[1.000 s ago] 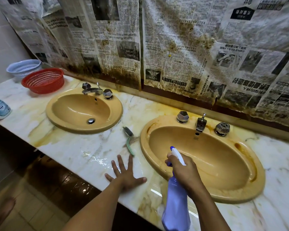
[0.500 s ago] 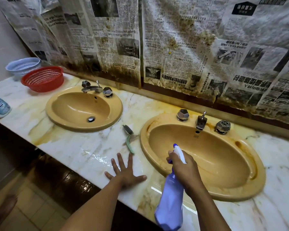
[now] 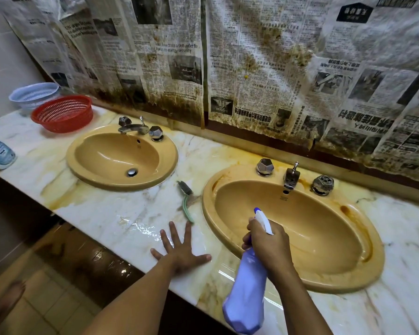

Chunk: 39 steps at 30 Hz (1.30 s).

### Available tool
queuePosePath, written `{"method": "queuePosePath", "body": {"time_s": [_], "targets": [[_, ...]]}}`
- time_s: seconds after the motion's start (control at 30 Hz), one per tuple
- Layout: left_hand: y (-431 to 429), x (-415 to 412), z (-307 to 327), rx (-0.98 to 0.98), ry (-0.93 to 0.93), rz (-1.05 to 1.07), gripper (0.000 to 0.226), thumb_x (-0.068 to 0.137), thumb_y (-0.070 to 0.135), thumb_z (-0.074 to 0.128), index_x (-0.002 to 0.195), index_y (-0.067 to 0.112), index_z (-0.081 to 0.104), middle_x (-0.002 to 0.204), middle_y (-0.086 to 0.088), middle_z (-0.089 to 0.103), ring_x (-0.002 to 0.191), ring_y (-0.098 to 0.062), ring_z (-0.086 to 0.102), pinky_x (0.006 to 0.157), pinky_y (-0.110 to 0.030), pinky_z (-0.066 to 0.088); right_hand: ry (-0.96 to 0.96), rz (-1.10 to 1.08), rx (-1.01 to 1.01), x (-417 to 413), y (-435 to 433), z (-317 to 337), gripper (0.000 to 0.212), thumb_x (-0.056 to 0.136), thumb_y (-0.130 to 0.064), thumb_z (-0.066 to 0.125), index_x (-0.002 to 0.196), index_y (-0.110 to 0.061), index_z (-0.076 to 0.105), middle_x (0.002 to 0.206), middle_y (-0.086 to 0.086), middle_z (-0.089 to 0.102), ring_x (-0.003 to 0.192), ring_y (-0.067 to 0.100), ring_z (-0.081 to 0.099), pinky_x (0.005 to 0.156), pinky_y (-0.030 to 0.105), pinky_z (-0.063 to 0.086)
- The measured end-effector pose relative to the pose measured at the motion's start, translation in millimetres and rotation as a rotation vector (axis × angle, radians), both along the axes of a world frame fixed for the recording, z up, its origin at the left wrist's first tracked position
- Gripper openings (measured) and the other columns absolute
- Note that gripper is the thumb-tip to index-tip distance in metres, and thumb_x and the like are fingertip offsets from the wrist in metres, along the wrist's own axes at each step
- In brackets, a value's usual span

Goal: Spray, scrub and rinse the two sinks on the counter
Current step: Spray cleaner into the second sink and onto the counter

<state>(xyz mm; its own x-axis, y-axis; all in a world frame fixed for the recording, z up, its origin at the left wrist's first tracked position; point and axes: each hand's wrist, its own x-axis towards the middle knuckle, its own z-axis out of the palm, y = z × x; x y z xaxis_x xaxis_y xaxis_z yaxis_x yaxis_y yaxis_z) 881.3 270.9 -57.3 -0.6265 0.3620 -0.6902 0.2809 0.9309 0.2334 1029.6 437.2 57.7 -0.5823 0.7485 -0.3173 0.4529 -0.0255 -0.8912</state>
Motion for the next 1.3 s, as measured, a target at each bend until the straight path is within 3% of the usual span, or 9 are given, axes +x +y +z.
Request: {"method": "queuePosePath", "body": {"time_s": [0.1, 0.17, 0.37, 0.57, 0.73, 0.83, 0.97, 1.2, 1.3], "targets": [[1, 1, 2, -0.002, -0.002, 0.002, 0.128, 0.076, 0.089, 0.057, 0.150, 0.045, -0.038, 0.146, -0.003, -0.060, 0.143, -0.040, -0.046, 0.111, -0.079, -0.007, 0.024, 0.052, -0.071, 1, -1, -1, 0.028, 0.101, -0.035, 0.057, 0.084, -0.017, 0.068, 0.075, 0.004, 0.075, 0.075, 0.023, 0.065, 0.083, 0.041, 0.053], [2, 1, 2, 0.000, -0.001, 0.001, 0.128, 0.076, 0.089, 0.057, 0.150, 0.045, -0.037, 0.146, -0.003, -0.060, 0.142, -0.040, -0.046, 0.111, -0.079, -0.007, 0.034, 0.082, -0.087, 0, -2, -2, 0.030, 0.101, -0.037, 0.057, 0.085, -0.015, 0.069, 0.080, 0.005, 0.075, 0.072, 0.021, 0.062, 0.080, 0.039, 0.052], [0, 2, 3, 0.003, -0.003, 0.000, 0.127, 0.077, 0.088, 0.056, 0.150, 0.044, -0.038, 0.147, -0.004, -0.060, 0.142, -0.041, -0.046, 0.111, -0.079, -0.006, 0.011, 0.073, -0.016, -5, -9, -5, 0.034, 0.098, -0.028, 0.056, 0.072, -0.013, 0.071, 0.071, 0.003, 0.074, 0.077, 0.027, 0.067, 0.089, 0.050, 0.055], [0, 2, 4, 0.008, -0.004, -0.003, 0.126, 0.078, 0.087, 0.056, 0.149, 0.043, -0.038, 0.146, -0.005, -0.060, 0.142, -0.041, -0.047, 0.110, -0.079, -0.007, 0.009, 0.035, 0.022, -3, -10, -4, 0.035, 0.096, -0.025, 0.051, 0.071, -0.004, 0.064, 0.063, 0.007, 0.070, 0.074, 0.035, 0.068, 0.083, 0.052, 0.058], [0, 2, 2, 0.006, -0.004, 0.001, 0.127, 0.077, 0.088, 0.056, 0.150, 0.044, -0.038, 0.146, -0.004, -0.061, 0.141, -0.041, -0.047, 0.110, -0.079, -0.007, 0.034, 0.071, 0.014, -6, -12, 0, 0.041, 0.082, -0.052, 0.048, 0.086, -0.018, 0.070, 0.093, 0.002, 0.076, 0.095, 0.027, 0.068, 0.093, 0.048, 0.055], [0, 1, 1, 0.004, -0.002, -0.001, 0.127, 0.077, 0.088, 0.056, 0.150, 0.044, -0.038, 0.146, -0.005, -0.061, 0.141, -0.041, -0.047, 0.111, -0.079, -0.007, 0.028, 0.051, 0.048, -8, -10, 1, 0.035, 0.093, -0.033, 0.050, 0.069, -0.014, 0.066, 0.071, 0.002, 0.072, 0.080, 0.029, 0.069, 0.084, 0.048, 0.056], [-1, 1, 0, 0.010, -0.001, 0.001, 0.127, 0.077, 0.088, 0.056, 0.150, 0.045, -0.038, 0.146, -0.004, -0.061, 0.142, -0.041, -0.047, 0.111, -0.079, -0.008, 0.019, 0.015, 0.053, -7, -7, 0, 0.032, 0.097, -0.023, 0.049, 0.078, 0.000, 0.062, 0.064, 0.009, 0.069, 0.072, 0.033, 0.068, 0.078, 0.046, 0.056], [-1, 0, 0, 0.023, 0.002, 0.005, 0.126, 0.077, 0.088, 0.056, 0.149, 0.045, -0.038, 0.147, -0.004, -0.060, 0.142, -0.040, -0.047, 0.111, -0.078, -0.008, 0.024, 0.092, 0.022, -1, -8, 0, 0.030, 0.100, -0.038, 0.056, 0.087, -0.014, 0.068, 0.088, 0.006, 0.072, 0.092, 0.028, 0.067, 0.087, 0.044, 0.053], [-2, 0, -2, 0.031, 0.010, 0.010, 0.127, 0.076, 0.088, 0.057, 0.150, 0.045, -0.037, 0.147, -0.004, -0.060, 0.142, -0.039, -0.047, 0.111, -0.078, -0.008, 0.034, 0.146, 0.027, -1, -9, 3, 0.037, 0.094, -0.045, 0.055, 0.080, -0.014, 0.070, 0.085, 0.006, 0.074, 0.087, 0.027, 0.067, 0.086, 0.046, 0.053]]}}
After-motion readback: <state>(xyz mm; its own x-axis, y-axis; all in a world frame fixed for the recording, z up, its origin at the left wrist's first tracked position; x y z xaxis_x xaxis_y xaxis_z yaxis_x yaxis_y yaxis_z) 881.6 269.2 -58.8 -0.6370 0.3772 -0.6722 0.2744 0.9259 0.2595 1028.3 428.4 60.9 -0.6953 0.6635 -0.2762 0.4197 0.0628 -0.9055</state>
